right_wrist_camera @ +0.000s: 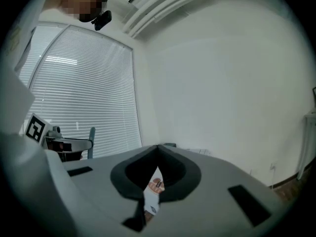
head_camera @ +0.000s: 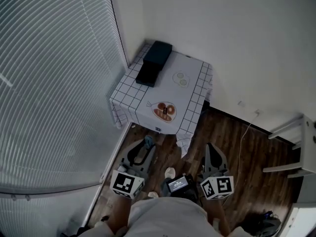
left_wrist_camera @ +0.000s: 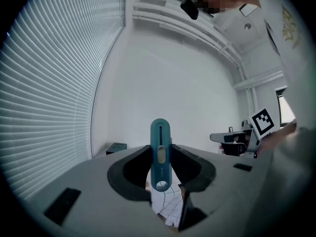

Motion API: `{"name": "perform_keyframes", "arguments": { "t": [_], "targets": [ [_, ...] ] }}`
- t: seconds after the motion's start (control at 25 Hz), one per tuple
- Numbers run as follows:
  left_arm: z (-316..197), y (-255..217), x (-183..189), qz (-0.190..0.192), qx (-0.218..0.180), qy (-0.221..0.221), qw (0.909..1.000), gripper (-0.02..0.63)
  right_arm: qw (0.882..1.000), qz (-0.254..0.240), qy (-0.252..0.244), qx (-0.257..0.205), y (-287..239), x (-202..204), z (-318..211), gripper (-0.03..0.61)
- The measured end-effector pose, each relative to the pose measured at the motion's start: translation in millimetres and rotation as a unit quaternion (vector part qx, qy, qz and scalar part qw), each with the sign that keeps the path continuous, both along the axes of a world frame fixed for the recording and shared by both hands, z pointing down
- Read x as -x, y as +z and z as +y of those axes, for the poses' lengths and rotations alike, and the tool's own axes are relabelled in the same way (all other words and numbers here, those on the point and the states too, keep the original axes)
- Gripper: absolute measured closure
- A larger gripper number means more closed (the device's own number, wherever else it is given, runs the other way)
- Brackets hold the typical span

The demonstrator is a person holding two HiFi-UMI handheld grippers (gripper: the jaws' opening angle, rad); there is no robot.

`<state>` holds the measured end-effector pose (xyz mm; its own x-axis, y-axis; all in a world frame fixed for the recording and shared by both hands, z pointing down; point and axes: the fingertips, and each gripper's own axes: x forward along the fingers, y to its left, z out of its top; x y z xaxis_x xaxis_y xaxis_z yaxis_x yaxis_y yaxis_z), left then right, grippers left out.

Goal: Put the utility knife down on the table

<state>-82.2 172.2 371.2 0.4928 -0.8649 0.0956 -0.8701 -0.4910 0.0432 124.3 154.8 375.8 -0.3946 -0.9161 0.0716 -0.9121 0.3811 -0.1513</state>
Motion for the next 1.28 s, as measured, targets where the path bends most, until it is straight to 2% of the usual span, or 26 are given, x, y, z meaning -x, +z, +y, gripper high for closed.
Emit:
{"name": "perform_keyframes", "arguments": {
  "t": [0.32, 0.72, 1.04, 1.28],
  "targets": [
    [-53.4, -0.3, -12.8, -0.009, 0.003, -0.027, 0.9996, 0.482, 1.000, -0.005, -0.020, 0.012, 9.8, -14.9, -65.1, 0.572],
    [-87.7, -7.0, -16.7, -0.017, 0.016, -0.044, 0.9987, 0.482, 0.998, -0.011, -0.054, 0.016, 13.4, -4.1, -107.9, 0.571],
    [-129.4, -4.8, -12.7, -0.017, 0.010, -0.021, 0.9996, 0.482, 0.999, -0.007, -0.036, 0.016, 13.1, 1.4, -137.8, 0.572],
    [-177.1, -5.9, -6.2, -0.031, 0.009, 0.008, 0.9994, 0.482, 1.000, 0.016, -0.019, 0.008, 6.9, 12.4, -173.4, 0.571]
  ]
}}
